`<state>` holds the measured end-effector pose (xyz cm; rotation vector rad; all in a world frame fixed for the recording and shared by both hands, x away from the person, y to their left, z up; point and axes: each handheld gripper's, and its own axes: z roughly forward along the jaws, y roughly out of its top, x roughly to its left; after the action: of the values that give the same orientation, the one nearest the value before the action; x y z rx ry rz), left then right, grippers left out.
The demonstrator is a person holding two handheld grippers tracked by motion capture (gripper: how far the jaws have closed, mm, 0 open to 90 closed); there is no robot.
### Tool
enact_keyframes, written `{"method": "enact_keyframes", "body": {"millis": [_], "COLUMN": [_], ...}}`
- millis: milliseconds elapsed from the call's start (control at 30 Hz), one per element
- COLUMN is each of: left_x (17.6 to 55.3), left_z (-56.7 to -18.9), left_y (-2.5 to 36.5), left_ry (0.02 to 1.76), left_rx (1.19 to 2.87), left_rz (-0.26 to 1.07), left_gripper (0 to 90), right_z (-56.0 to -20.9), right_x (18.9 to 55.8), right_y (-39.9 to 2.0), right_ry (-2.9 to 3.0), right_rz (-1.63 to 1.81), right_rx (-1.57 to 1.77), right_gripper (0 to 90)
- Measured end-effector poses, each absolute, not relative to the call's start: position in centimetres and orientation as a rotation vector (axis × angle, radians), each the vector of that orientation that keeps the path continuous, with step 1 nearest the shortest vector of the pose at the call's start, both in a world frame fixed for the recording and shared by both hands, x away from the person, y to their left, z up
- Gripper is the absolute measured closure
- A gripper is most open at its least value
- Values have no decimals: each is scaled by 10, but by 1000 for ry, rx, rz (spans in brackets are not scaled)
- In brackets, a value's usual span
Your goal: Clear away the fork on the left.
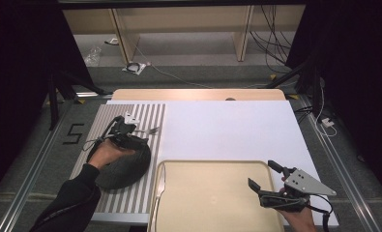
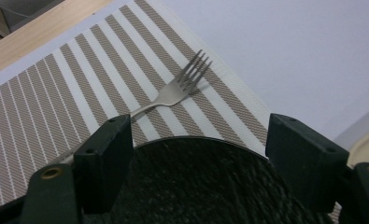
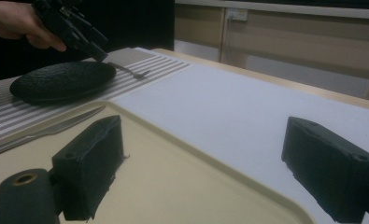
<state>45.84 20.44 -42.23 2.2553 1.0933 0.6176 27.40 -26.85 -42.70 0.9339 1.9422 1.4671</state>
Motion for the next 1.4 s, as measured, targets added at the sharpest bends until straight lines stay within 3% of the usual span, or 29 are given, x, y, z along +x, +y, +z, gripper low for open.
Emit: {"method": "enact_keyframes", "body": {"millis": [767, 1400], "left_x": [523, 550], "left_z": [-429, -440], "left_y": [228, 225], "left_ry": [1142, 1133], "left_rx": [2417, 2556], "left_rz": [603, 522], "left_gripper": [254, 301], "right_z": [-428, -429], "right_x": [275, 277], "right_y": [-268, -269], "right_ry": [1952, 1951], "right_rz": [1467, 1474], "right_rx": [940, 935], "right_gripper": [136, 137]}}
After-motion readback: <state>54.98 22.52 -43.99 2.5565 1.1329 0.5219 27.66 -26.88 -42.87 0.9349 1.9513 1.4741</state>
